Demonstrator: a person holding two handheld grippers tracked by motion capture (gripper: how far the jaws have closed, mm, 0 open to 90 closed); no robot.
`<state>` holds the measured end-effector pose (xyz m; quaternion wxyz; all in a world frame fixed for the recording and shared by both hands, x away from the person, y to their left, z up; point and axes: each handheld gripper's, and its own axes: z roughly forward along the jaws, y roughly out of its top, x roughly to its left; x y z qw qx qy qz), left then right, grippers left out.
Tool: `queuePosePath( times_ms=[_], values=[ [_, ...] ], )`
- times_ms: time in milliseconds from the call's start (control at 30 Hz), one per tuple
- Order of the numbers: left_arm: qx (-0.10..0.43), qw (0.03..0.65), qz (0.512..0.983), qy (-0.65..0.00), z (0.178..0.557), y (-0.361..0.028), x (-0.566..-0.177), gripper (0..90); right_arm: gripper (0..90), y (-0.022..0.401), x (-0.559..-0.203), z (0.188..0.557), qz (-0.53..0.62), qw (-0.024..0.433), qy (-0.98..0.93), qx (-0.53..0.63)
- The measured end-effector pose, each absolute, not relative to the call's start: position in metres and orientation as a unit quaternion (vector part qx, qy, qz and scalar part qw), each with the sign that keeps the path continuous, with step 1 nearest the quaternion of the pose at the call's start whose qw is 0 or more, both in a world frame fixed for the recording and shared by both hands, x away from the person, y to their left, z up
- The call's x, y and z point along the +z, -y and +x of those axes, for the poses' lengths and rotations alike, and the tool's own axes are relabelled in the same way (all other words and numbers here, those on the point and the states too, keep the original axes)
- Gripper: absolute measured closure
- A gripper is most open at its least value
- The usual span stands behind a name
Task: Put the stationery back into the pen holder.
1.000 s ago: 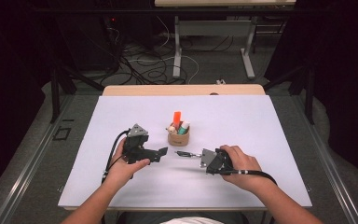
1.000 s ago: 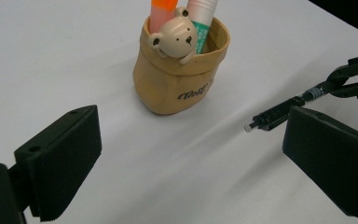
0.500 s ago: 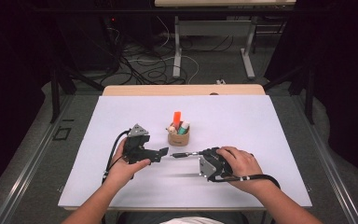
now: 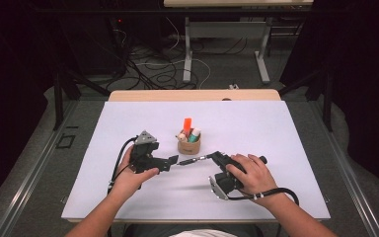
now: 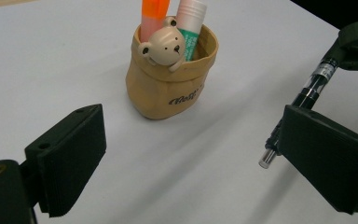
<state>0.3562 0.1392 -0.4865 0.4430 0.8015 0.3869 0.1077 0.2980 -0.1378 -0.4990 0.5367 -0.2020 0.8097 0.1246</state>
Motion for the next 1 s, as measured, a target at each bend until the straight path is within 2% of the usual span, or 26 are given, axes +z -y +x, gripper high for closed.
queuePosePath(
  times_ms=[467, 733, 1000],
  values=[
    [0.094, 0.448, 0.808, -0.371, 0.354, -0.136, -0.479, 15.4, 80.4, 0.133, -0.515, 0.287, -0.311, 0.634, -0.704, 0.072],
    [0.076, 0.439, 0.824, -0.350, 0.352, -0.130, -0.473, 17.6, 80.4, 0.129, -0.520, 0.283, -0.332, 0.635, -0.694, 0.070],
    [0.065, 0.426, 0.841, -0.326, 0.353, -0.120, -0.465, 29.0, 80.4, 0.127, -0.518, 0.282, -0.345, 0.639, -0.684, 0.074]
  ],
)
